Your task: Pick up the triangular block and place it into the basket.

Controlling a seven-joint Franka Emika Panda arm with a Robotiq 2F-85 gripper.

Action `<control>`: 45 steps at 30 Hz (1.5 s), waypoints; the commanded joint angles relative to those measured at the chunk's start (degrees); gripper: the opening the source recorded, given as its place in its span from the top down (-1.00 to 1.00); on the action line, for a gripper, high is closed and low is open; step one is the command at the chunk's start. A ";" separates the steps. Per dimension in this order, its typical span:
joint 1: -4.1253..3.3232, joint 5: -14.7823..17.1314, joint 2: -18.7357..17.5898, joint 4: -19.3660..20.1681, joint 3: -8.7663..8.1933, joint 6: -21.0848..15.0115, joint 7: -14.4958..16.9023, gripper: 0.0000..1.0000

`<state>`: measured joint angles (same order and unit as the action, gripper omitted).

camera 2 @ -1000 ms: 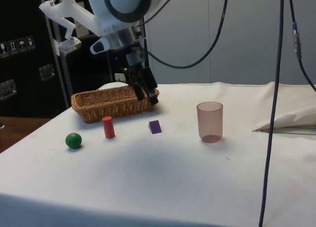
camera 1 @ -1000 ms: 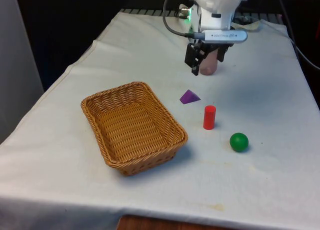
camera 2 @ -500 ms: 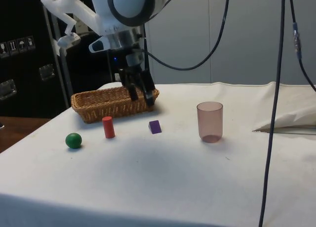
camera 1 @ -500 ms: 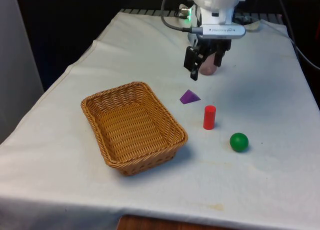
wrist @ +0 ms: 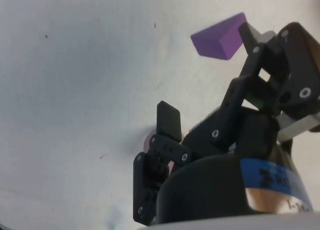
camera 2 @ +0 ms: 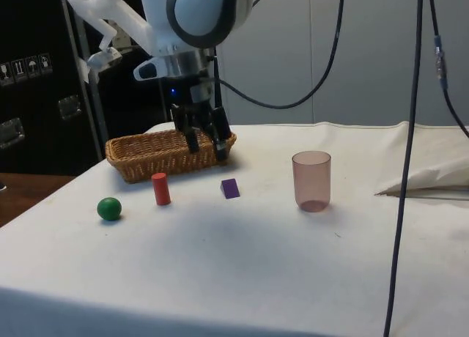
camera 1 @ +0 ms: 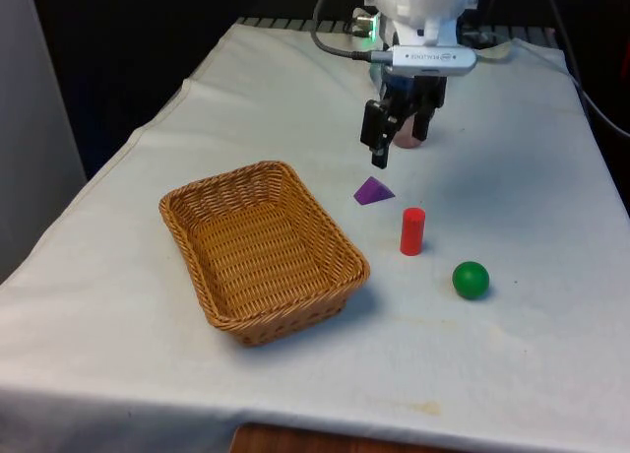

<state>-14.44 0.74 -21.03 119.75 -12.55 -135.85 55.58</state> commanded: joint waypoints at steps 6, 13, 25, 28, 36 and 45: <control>0.34 -0.17 0.06 1.26 -0.40 -2.75 3.32 -1.00; 0.57 -0.17 0.86 3.50 -1.03 -4.41 5.10 -1.00; 0.97 0.00 1.95 7.28 -2.81 -8.71 9.91 -1.00; 1.09 0.11 1.66 7.62 -3.09 -9.57 11.52 -1.00; 1.43 0.52 0.97 8.31 -3.67 -11.92 15.58 -1.00; 1.55 0.74 -0.52 8.59 -3.61 -14.04 19.19 -1.00</control>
<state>-13.24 0.97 -21.77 128.00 -16.67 -148.91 74.37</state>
